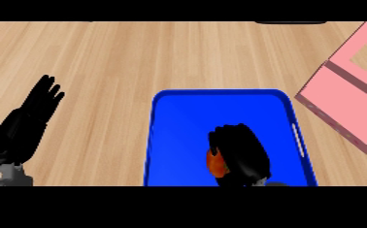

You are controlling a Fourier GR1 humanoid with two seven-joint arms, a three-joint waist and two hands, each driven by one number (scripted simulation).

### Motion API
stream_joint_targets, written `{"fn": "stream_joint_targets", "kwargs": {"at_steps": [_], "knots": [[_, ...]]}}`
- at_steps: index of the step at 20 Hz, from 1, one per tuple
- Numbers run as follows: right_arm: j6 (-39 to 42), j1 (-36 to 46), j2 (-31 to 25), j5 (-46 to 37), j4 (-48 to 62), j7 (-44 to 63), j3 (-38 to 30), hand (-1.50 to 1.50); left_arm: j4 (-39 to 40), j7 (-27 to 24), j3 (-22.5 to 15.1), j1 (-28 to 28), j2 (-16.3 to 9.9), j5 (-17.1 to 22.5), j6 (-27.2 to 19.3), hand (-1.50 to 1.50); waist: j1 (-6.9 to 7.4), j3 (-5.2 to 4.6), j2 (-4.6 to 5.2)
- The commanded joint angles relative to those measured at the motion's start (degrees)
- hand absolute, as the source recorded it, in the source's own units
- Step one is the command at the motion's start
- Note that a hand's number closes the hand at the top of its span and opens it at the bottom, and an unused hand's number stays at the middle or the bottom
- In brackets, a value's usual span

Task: Pick the tomato from the tray and place it in the cardboard box

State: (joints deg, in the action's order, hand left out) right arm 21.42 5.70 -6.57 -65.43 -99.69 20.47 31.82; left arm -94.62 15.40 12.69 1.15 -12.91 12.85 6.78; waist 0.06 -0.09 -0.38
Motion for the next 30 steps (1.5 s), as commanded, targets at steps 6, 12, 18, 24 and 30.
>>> {"fn": "stream_joint_targets", "kwargs": {"at_steps": [6,12,18,24,30], "knots": [[8.05,-2.23,-8.52,8.27,0.4,-5.37,-13.72,1.5,-0.95,2.43,-0.48,2.71,0.34,-0.85,-1.3,0.0,-0.06,0.09,0.38],[7.05,-5.84,-10.25,5.96,-8.4,-4.7,-15.34,1.5,4.64,-1.66,0.49,3.06,0.51,-1.54,0.07,0.0,-0.21,0.08,0.35],[13.31,-8.73,-11.35,8.35,-29.89,-1.26,-15.63,1.5,0.68,1.01,-0.68,1.52,1.56,-1.78,-1.17,0.0,-0.72,0.05,0.15],[19.43,2.45,-7.94,14.11,-39.73,6.43,-25.35,1.5,-1.13,0.47,-1.35,-0.35,1.9,-2.35,-0.74,0.0,0.02,-0.01,0.24],[22.71,10.54,-7.36,16.65,-42.81,11.87,-36.33,1.5,1.31,1.75,-0.4,2.77,1.37,-1.07,-0.74,0.0,-1.07,-0.04,0.1]]}}
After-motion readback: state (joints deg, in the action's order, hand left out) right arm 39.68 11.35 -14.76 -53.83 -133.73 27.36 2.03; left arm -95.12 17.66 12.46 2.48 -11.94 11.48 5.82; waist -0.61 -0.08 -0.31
